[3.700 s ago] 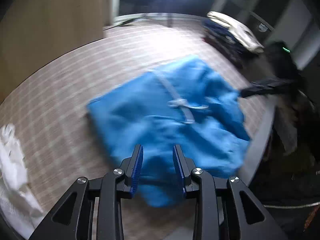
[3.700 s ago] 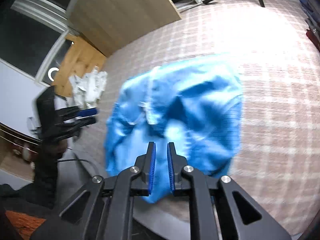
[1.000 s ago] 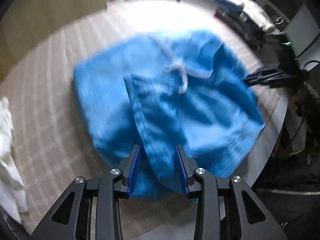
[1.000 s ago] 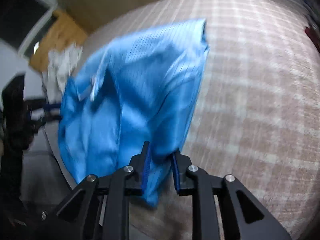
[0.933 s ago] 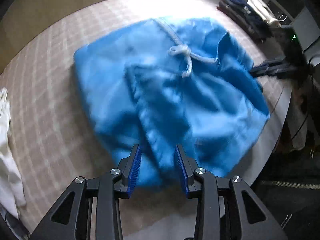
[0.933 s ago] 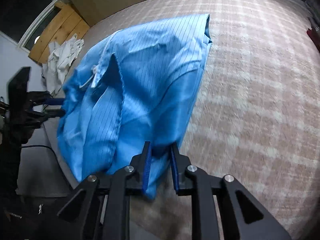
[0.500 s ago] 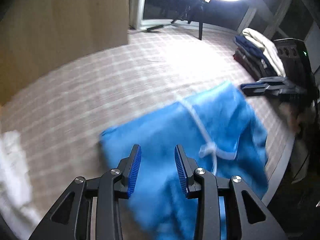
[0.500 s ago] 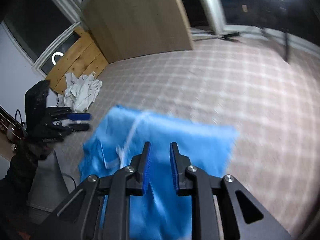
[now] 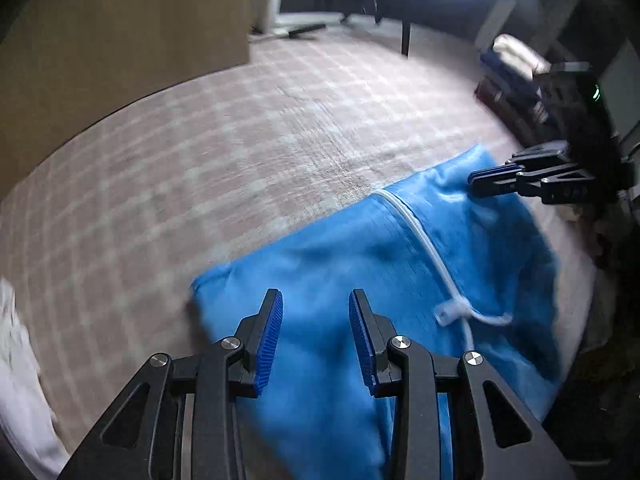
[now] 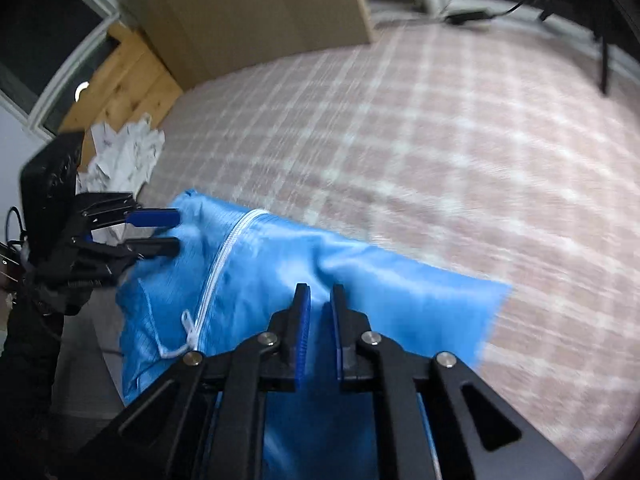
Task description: Fold clothes
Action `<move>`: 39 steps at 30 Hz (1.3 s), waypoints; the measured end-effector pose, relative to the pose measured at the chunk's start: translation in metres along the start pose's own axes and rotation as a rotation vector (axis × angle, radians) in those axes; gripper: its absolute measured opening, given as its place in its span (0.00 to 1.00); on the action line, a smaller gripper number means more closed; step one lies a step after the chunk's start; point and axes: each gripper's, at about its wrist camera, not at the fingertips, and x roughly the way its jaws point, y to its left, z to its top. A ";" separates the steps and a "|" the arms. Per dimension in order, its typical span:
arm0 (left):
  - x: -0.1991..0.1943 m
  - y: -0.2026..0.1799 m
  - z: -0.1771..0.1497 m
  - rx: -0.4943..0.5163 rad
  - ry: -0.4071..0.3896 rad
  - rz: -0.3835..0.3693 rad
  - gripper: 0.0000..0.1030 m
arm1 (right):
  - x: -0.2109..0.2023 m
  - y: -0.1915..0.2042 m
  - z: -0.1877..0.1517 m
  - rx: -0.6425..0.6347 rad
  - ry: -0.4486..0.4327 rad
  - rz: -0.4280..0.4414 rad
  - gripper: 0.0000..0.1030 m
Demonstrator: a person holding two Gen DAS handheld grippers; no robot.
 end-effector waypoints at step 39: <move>0.000 0.012 -0.058 -0.264 0.048 0.027 0.53 | -0.032 -0.051 -0.077 0.226 -0.100 -0.148 0.73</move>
